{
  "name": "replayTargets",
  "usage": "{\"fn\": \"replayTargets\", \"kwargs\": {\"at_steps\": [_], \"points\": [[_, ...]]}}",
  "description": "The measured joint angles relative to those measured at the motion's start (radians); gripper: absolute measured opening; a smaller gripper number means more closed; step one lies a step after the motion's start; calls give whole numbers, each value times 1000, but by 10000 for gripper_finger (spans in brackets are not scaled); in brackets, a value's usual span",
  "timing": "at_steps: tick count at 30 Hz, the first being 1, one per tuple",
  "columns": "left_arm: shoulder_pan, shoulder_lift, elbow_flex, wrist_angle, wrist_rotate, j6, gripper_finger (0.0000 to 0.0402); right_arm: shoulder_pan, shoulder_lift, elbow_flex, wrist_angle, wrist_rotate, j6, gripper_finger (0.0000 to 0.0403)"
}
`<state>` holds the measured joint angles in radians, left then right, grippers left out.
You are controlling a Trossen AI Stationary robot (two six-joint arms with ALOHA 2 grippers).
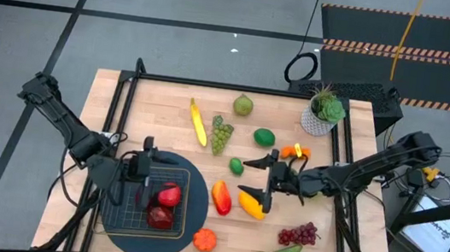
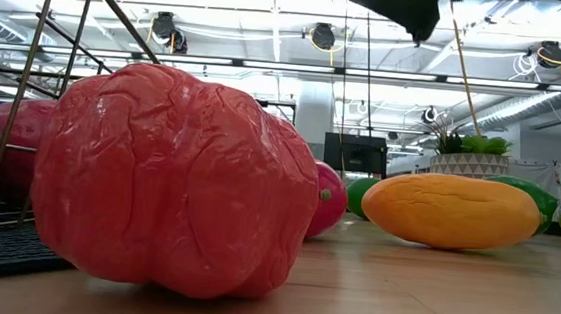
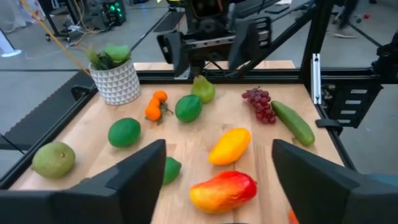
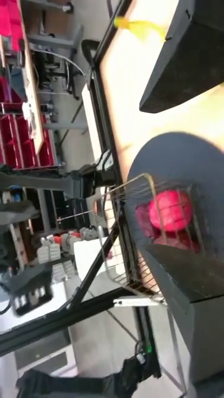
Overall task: Build produce basket
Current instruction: Put the orange mango into the gold wire basket
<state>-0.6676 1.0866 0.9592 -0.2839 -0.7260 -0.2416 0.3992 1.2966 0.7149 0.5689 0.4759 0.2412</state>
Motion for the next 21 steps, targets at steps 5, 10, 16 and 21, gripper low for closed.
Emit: {"fn": "replayTargets", "kwargs": {"at_steps": [5, 10, 16, 21], "points": [[7, 0, 0, 0, 1, 1, 247, 21, 62, 90, -92, 0, 8, 357], [6, 0, 0, 1, 1, 0, 235, 35, 125, 194, -216, 0, 8, 357], [7, 6, 0, -14, 19, 2, 232, 35, 206, 325, -409, 27, 149, 357], [7, 7, -1, -27, 22, 5, 222, 40, 281, 447, -625, 49, 279, 357]]}}
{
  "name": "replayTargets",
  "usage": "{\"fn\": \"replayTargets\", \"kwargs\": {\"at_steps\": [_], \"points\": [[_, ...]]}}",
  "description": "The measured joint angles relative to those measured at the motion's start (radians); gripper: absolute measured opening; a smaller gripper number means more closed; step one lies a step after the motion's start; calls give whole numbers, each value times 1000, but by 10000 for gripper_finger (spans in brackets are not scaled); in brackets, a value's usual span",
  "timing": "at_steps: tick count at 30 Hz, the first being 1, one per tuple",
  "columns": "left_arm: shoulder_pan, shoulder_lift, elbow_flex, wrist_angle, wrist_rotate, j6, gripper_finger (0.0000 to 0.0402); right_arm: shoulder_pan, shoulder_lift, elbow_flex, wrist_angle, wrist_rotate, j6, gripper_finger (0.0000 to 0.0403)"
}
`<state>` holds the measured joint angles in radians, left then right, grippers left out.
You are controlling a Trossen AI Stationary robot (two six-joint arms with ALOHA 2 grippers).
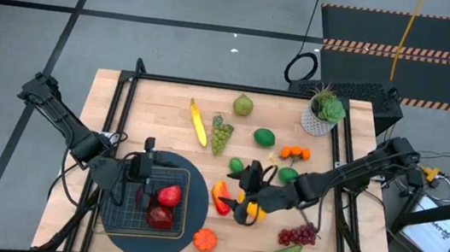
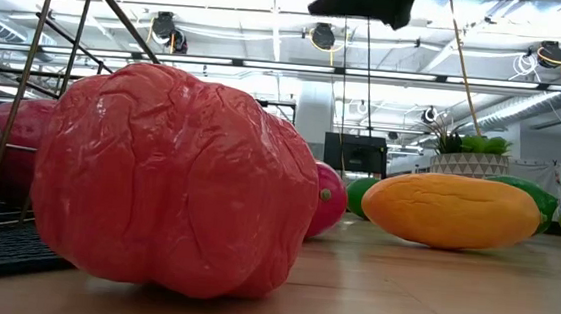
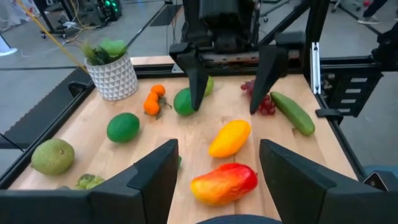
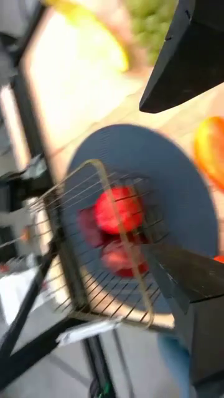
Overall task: Build produce basket
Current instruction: Put the orange mango into the gold wire basket
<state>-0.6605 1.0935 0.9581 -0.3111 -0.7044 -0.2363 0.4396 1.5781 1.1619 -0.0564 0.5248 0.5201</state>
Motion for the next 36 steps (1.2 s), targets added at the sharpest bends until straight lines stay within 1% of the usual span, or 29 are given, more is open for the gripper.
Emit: {"fn": "replayTargets", "kwargs": {"at_steps": [3, 7, 9, 12, 16, 22, 25, 28, 36], "points": [[0, 0, 0, 1, 0, 25, 217, 1, 47, 49, -84, -2, 56, 357], [0, 0, 0, 4, 0, 8, 216, 1, 88, 85, -169, -4, 71, 357], [0, 0, 0, 13, 0, -5, 216, -3, 91, 86, -217, -6, 74, 357], [0, 0, 0, 18, 1, -13, 216, -11, 80, 87, -327, -6, 127, 357], [0, 0, 0, 18, 27, -20, 215, -15, 54, 87, -465, -9, 178, 357], [0, 0, 0, 17, 32, -21, 214, -14, 50, 87, -568, -96, 166, 357], [0, 0, 0, 17, 32, -21, 214, -14, 49, 76, -566, -139, 104, 357], [0, 0, 0, 17, 32, -24, 214, -13, 50, 62, -568, -161, 80, 357], [0, 0, 0, 17, 32, -24, 214, -21, 49, 7, -405, -165, 80, 357]]}}
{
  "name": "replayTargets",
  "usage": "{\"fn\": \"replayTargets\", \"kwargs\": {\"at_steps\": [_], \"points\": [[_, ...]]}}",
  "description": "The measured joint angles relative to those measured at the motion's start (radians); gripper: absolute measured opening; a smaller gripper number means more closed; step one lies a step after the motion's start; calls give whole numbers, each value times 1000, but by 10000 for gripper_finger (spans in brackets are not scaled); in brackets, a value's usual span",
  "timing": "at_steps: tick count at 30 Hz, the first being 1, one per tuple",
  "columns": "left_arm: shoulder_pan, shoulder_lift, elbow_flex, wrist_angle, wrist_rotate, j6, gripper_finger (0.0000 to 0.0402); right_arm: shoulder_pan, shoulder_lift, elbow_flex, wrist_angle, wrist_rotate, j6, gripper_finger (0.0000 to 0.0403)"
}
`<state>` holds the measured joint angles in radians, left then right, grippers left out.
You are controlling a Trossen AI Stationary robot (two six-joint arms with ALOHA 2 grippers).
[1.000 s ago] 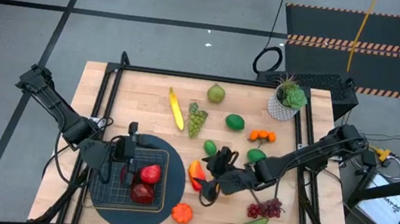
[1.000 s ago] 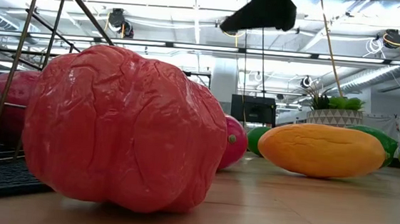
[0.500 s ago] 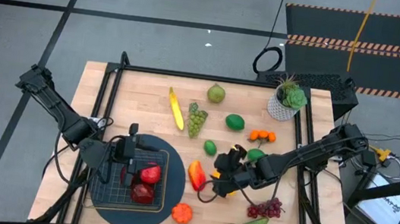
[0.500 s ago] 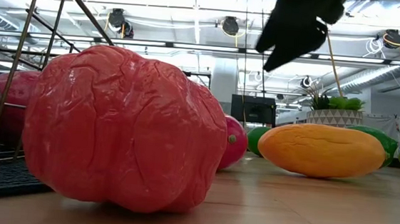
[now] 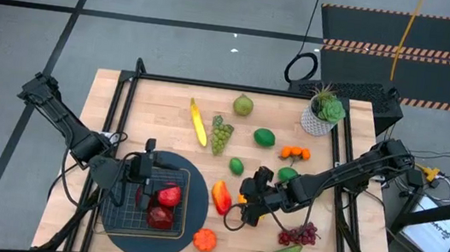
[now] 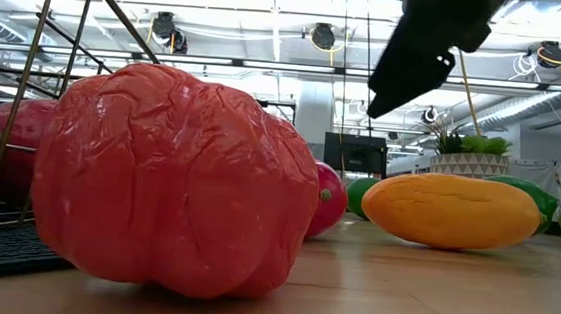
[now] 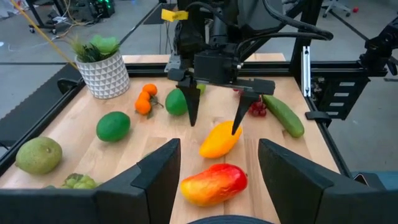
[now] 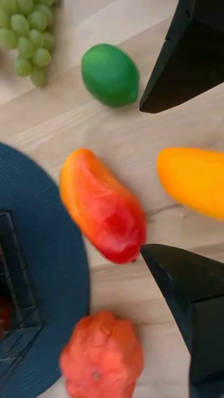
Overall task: Build produce basket
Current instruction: Put the orange mango into the gold wire basket
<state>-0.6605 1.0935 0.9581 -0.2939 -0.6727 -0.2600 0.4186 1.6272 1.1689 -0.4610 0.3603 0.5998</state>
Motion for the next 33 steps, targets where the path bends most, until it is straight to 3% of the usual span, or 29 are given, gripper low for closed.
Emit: {"fn": "replayTargets", "kwargs": {"at_steps": [13, 22, 33], "points": [[0, 0, 0, 0, 0, 3, 214, -14, 52, -31, 177, -51, -79, 357], [0, 0, 0, 7, 0, 22, 214, -63, 118, -31, 260, -130, 74, 357], [24, 0, 0, 9, 0, 48, 214, -101, 175, -29, 269, -155, 201, 357]]}}
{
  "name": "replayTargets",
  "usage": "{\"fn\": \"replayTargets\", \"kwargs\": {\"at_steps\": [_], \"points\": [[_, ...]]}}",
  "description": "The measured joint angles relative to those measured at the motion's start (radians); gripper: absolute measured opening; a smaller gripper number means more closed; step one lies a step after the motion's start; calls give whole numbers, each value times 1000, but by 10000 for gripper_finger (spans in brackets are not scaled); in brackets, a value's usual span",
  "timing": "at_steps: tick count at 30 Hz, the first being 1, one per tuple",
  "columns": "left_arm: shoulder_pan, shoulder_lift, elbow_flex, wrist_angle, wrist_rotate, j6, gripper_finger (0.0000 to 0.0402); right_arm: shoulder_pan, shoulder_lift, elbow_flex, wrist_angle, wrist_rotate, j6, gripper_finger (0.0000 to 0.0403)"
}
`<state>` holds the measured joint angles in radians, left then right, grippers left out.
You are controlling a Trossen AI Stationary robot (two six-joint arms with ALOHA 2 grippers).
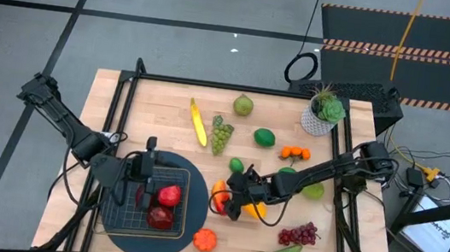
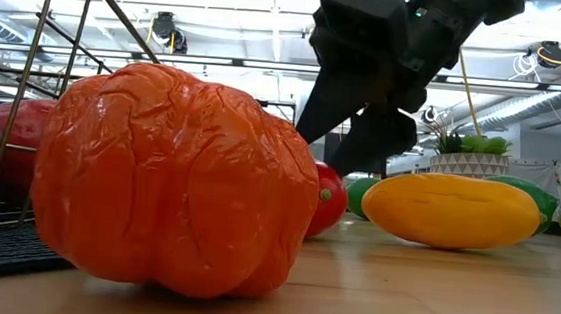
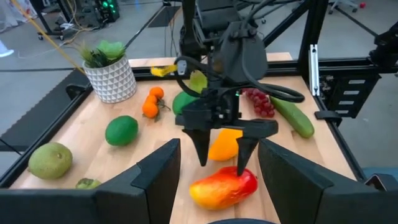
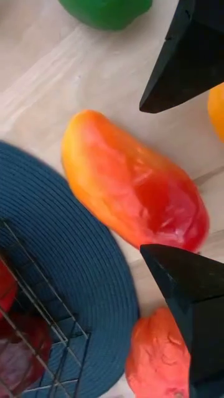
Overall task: Build produce basket
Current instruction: Put the orange mango into the gold wire basket
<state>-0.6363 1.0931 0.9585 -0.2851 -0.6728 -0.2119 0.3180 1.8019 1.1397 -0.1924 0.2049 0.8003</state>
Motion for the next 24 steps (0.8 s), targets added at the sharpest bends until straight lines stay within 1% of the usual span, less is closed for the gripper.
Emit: {"fn": "replayTargets", "kwargs": {"at_steps": [4, 8, 12, 18, 21, 24], "points": [[10, 0, 0, 1, 0, 0, 214, -4, 0, 0, -2, 5, 7, 357], [10, 0, 0, 2, 0, -2, 214, -8, 28, 1, 19, 3, 7, 357], [10, 0, 0, 3, 0, -3, 214, -20, 71, 4, 86, -32, 1, 357], [10, 0, 0, 6, 0, -3, 214, -44, 95, 1, 107, -54, -32, 356], [10, 0, 0, 3, 0, 2, 214, -51, 96, 1, 106, -74, -57, 348], [10, 0, 0, 2, 0, 20, 214, -55, 96, 1, 107, -77, -81, 328]]}}
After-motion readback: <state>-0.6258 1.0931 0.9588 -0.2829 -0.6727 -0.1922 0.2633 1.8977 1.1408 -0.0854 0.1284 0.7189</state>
